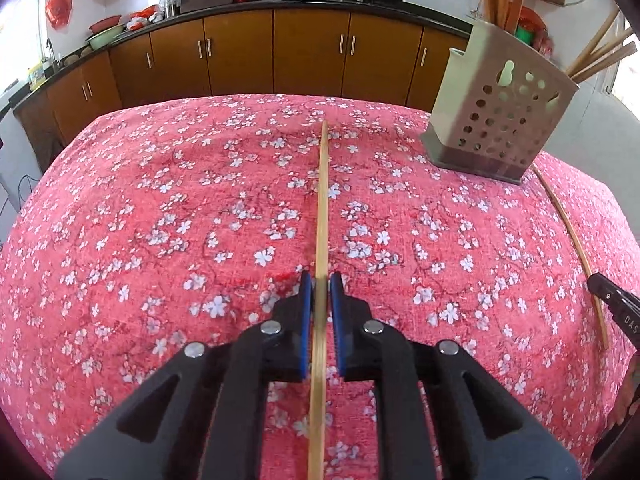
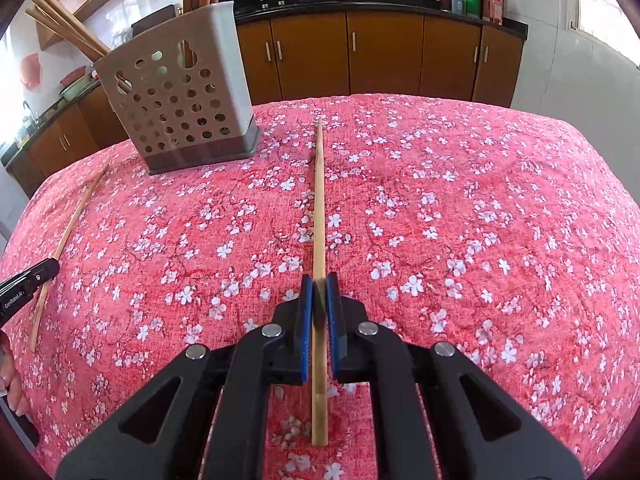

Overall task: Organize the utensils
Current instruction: 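Close the right gripper on a chopstick while the left gripper grasps the last one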

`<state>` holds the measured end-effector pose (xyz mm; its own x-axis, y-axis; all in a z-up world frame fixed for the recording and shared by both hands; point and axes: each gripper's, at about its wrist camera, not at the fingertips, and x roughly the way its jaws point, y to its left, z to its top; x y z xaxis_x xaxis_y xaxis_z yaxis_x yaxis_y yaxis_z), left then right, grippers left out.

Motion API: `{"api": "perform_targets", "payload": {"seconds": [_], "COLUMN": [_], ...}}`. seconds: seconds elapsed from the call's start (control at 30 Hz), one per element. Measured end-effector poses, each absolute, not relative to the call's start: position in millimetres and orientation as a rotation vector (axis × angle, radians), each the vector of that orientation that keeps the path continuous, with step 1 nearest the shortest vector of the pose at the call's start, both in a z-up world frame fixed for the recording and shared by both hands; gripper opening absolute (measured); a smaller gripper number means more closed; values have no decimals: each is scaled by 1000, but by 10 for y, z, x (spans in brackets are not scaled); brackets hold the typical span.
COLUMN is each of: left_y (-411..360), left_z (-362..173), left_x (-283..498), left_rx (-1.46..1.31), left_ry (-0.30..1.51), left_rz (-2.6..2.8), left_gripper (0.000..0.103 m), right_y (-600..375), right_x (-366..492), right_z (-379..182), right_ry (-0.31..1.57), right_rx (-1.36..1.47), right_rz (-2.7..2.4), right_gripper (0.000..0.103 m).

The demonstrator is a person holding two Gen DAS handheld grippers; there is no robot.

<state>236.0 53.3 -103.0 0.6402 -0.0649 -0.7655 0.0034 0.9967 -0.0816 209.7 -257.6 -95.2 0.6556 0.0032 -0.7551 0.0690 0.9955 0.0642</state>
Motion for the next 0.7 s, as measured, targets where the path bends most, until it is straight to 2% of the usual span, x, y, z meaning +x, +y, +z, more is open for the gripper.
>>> {"api": "perform_targets", "payload": {"seconds": [0.7], "left_y": [569], "left_z": [-1016], "left_x": [2313], "left_rx": [-110], "left_ry": [874], "left_rz": [-49], "left_gripper": [13], "right_y": [-2582], "right_x": [2093], "right_z": [-952], "right_ry": [855], "right_rx": [92], "right_rz": [-38], "right_gripper": [8]}}
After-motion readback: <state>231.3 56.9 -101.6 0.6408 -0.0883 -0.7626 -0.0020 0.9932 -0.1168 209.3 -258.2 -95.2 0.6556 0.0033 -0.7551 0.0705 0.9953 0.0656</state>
